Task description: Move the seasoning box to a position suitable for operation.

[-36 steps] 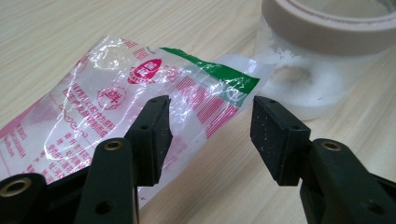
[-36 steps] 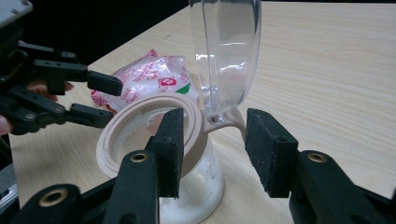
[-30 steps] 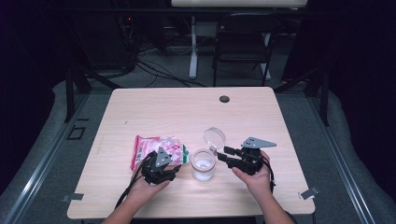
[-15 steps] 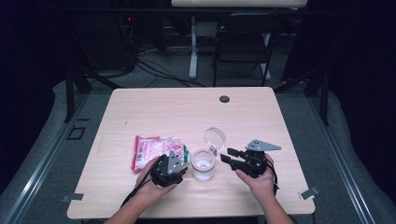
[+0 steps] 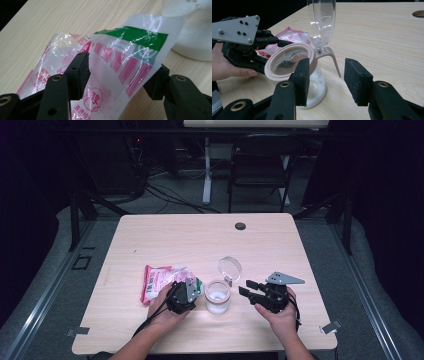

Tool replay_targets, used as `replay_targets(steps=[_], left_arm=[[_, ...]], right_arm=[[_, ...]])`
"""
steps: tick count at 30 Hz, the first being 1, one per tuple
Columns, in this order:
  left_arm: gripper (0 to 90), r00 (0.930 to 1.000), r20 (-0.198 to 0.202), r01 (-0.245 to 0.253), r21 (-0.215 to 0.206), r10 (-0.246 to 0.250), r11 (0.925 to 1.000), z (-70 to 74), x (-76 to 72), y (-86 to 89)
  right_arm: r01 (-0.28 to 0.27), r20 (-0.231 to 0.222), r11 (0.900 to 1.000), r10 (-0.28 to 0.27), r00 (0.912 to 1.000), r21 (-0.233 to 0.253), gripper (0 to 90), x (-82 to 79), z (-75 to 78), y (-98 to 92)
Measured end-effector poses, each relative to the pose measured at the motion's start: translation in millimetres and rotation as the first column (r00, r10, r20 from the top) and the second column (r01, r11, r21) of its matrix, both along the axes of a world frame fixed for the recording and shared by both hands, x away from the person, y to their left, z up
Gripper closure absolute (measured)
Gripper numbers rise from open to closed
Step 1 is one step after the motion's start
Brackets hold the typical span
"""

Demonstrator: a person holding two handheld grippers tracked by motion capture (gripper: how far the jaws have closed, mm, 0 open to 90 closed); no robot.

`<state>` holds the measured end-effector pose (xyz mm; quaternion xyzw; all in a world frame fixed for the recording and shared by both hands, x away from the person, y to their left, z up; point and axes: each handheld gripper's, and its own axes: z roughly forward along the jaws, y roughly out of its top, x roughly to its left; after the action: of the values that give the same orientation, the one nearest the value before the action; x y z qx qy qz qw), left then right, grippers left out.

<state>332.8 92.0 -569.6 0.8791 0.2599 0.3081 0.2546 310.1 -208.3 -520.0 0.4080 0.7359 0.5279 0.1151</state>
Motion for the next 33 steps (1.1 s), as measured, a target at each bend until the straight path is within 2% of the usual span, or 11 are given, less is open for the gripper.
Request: replay_targets(steps=[5, 7, 12, 14, 15, 16, 18, 21, 25, 26, 33], left_arm=[[47.9, 0.9998, 0.020, -0.002, 0.026, 0.002, 0.9997, -1.6, -0.2, -1.4], [49.8, 0.9996, 0.019, -0.023, 0.025, 0.022, 0.9994, -1.4, 1.5, 0.2], [56.5, 0.9978, -0.008, -0.066, -0.009, 0.066, 0.9978, 0.6, 5.5, 5.7], [58.6, 0.9942, -0.040, -0.102, -0.046, 0.100, 0.9937, 1.5, 10.3, 12.3], [59.4, 0.9942, -0.040, -0.102, -0.046, 0.100, 0.9937, 1.5, 10.3, 12.3], [60.7, 0.9909, -0.067, -0.121, -0.065, 0.116, 0.9905, 2.2, 14.2, 17.0], [61.9, 0.9890, -0.075, -0.133, -0.073, 0.127, 0.9885, 2.4, 16.1, 19.3], [66.0, 0.9816, -0.118, -0.165, -0.121, 0.151, 0.9789, 2.7, 20.5, 25.5], [71.1, 0.9723, -0.158, -0.198, -0.160, 0.173, 0.9671, 3.6, 24.7, 32.1], [73.7, 0.9678, -0.178, -0.209, -0.175, 0.177, 0.9622, 4.1, 26.4, 35.0], [80.1, 0.9582, -0.218, -0.233, -0.220, 0.185, 0.9472, 4.9, 30.2, 41.5]], right_arm=[[0.002, 0.000, 1.000, -0.002, 1.0000, 0.003, 55.8, 0.0, 0.0, -0.9], [0.000, -0.002, 1.000, 0.000, 1.0000, -0.001, 55.8, 0.2, 0.0, -0.7], [-0.003, 0.002, 1.000, 0.003, 1.0000, 0.001, 55.8, 0.4, -0.1, -0.1], [-0.001, -0.001, 1.000, 0.001, 1.0000, -0.002, 55.8, 0.7, -0.2, -0.3], [-0.001, -0.001, 1.000, 0.001, 1.0000, -0.002, 55.8, 0.7, -0.2, -0.3], [-0.001, 0.000, 1.000, 0.001, 1.0000, -0.001, 55.8, 0.8, -0.2, -0.4], [-0.001, -0.001, 1.000, 0.001, 1.0000, -0.002, 55.8, 0.7, -0.2, -0.4], [0.001, 0.000, 1.000, -0.001, 1.0000, 0.002, 55.8, 1.0, -0.6, 0.0], [0.001, -0.002, 1.000, -0.001, 1.0000, 0.002, 55.8, 0.9, -0.7, 0.1], [0.001, -0.001, 1.000, -0.001, 1.0000, 0.005, 55.8, 1.1, -0.7, -0.2], [0.003, -0.002, 1.000, -0.003, 1.0000, 0.008, 55.8, 1.0, -1.0, -0.2]])
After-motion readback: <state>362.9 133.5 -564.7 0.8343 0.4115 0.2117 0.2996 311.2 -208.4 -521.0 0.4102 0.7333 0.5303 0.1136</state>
